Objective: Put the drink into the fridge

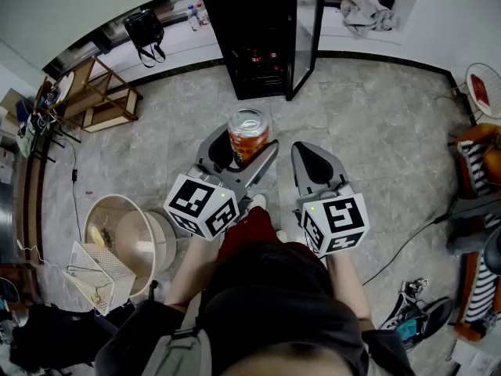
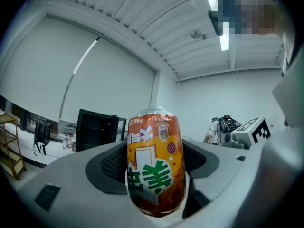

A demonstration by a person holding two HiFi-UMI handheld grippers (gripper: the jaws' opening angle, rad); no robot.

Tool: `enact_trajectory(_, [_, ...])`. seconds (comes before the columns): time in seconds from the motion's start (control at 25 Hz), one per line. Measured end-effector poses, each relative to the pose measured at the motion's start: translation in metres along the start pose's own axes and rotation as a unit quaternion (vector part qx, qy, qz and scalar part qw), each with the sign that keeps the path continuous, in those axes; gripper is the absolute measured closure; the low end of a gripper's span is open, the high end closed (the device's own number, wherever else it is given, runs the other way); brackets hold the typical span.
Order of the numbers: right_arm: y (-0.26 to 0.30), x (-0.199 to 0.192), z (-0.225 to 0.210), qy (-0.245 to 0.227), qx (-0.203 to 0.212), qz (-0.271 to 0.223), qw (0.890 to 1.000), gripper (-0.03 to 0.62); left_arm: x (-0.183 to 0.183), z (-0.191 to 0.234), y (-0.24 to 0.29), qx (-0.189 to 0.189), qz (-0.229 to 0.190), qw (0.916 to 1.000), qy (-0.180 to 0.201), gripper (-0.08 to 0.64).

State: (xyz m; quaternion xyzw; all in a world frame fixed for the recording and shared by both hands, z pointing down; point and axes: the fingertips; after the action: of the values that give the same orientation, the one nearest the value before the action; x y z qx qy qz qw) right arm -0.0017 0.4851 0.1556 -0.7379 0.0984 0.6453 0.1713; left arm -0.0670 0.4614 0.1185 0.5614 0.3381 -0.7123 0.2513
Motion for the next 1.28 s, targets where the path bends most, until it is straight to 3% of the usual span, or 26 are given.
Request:
enact_trajectory(0.48, [-0.007, 0.004, 0.003, 0.009, 0.015, -0.014, 1.0, 0.574, -0.004, -0.013, -0.002, 0.002, -0.002, 1.0, -0.005, 0.215])
enact_trajectory(0.68, [0.001, 0.002, -0.011, 0.015, -0.002, -0.022, 1.0, 0.574, -0.009, -0.003, 0.003, 0.008, -0.004, 0.9999, -0.01, 0.215])
enact_trajectory(1.0, [0.036, -0.015, -0.045, 0.032, -0.029, -0.008, 0.999, 0.574, -0.017, 0.041, 0.032, 0.022, -0.005, 0.9996, -0.015, 0.215])
enact_trajectory(1.28, [0.104, -0.038, -0.067, 0.038, -0.04, 0.014, 0.998, 0.574, -0.03, 0.109, 0.074, 0.02, 0.004, 0.9996, -0.02, 0.215])
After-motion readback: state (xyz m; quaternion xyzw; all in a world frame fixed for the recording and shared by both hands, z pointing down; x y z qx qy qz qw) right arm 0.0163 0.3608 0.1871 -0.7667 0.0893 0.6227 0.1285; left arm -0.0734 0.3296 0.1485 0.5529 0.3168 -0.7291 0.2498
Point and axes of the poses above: the fingertips, and each gripper's own axes: y forward along the fingers, z to its left, x out of its top, and after that the axes turned 15 degrees about -z, right-handed
